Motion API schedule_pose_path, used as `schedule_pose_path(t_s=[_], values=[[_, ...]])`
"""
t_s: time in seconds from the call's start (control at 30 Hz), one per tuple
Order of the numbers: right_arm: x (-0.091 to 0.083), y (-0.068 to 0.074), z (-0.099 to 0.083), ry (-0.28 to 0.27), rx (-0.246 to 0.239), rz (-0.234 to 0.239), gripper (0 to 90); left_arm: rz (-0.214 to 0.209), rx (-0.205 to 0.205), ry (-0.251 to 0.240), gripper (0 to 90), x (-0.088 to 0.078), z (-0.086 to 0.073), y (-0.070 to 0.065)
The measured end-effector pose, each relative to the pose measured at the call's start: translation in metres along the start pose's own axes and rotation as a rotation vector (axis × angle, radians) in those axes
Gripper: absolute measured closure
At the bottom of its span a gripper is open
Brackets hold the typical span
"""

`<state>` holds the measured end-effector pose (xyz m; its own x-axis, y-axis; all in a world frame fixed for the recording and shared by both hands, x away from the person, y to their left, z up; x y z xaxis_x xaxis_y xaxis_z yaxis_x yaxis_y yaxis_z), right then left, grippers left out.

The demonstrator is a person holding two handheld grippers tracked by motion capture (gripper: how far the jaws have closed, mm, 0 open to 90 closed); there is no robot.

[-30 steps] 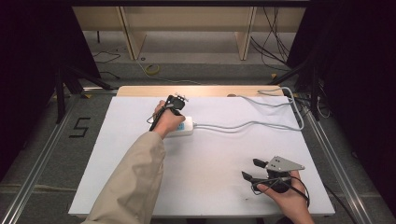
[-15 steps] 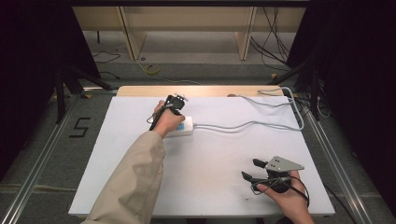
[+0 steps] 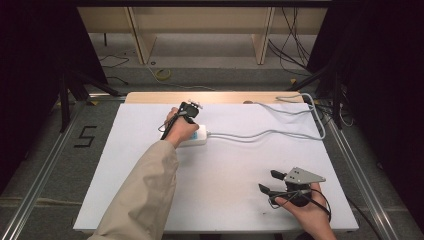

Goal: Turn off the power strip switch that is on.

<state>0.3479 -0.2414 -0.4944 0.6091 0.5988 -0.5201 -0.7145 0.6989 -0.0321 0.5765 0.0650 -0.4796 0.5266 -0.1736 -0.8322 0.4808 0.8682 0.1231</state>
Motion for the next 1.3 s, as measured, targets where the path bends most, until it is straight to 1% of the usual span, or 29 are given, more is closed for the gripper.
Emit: schedule_pose_path(t_s=[0.13, 0.4, 0.53, 0.67, 0.7, 0.8, 0.87, 0.9, 0.93, 1.0, 1.03, 1.07, 1.1, 1.13, 1.23, 1.3], values=[[0.000, 0.000, 0.000, 0.001, -0.002, 0.001, 33.8, 0.003, -0.002, -0.001, 89.8, 0.000, 0.000, -0.001], [0.000, 0.000, 0.000, -0.003, 0.000, 0.002, 33.8, 0.015, 0.025, -0.004, 89.8, 0.000, 0.000, -0.003], [0.000, 0.000, 0.000, -0.005, 0.002, 0.001, 33.8, 0.017, 0.028, -0.001, 89.8, 0.000, 0.000, -0.002], [0.000, -0.001, 0.000, -0.006, 0.000, 0.001, 33.8, 0.011, 0.021, -0.004, 89.8, -0.001, 0.000, -0.002], [0.000, -0.001, 0.000, -0.005, 0.000, 0.000, 33.8, 0.008, 0.014, -0.005, 89.9, -0.001, 0.000, -0.002], [0.000, -0.001, 0.000, -0.008, 0.003, -0.001, 33.9, 0.013, 0.028, -0.005, 89.8, -0.001, -0.001, -0.002], [0.000, -0.001, 0.000, -0.009, 0.001, -0.001, 33.8, 0.012, 0.028, -0.007, 89.8, -0.001, -0.001, -0.002], [0.000, -0.001, 0.000, -0.008, 0.001, -0.001, 33.8, 0.013, 0.019, -0.016, 89.9, -0.002, -0.001, -0.003], [0.000, -0.001, 0.000, -0.008, 0.002, -0.001, 33.9, 0.017, 0.024, -0.027, 89.8, -0.004, 0.001, -0.001], [-0.001, -0.001, 0.000, -0.009, 0.003, -0.002, 33.9, -0.025, 0.001, -0.024, 89.9, -0.005, 0.000, -0.003], [-0.001, -0.001, 0.000, -0.008, 0.005, -0.002, 33.9, -0.015, 0.000, -0.029, 89.9, -0.005, -0.001, -0.003], [0.000, -0.001, 0.000, -0.008, 0.004, -0.002, 33.9, -0.010, 0.011, -0.029, 89.9, -0.006, -0.002, -0.002], [0.000, -0.001, 0.000, -0.007, 0.005, -0.002, 33.8, -0.020, 0.002, -0.036, 89.9, -0.006, -0.003, -0.003], [-0.001, -0.001, 0.000, -0.008, 0.006, -0.002, 33.9, -0.023, 0.005, -0.038, 89.9, -0.007, -0.004, -0.003], [-0.001, -0.001, 0.000, -0.008, 0.006, -0.002, 33.8, -0.026, 0.007, -0.054, 89.9, -0.011, -0.005, -0.004], [0.000, -0.001, 0.000, -0.008, 0.003, -0.002, 33.8, -0.024, 0.007, -0.073, 89.9, -0.015, -0.004, -0.004]])
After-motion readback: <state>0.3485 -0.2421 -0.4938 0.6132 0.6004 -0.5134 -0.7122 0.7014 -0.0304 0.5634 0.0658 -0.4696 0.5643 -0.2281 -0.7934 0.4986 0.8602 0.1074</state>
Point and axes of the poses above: each handheld gripper's, and its own axes: x roughly forward along the jaws, z roughly out of its top, y roughly to its left, the point moved 4 cm from there along x, roughly forward along the jaws, and after that the axes turned 3 degrees about -x, right-handed, at the moved point
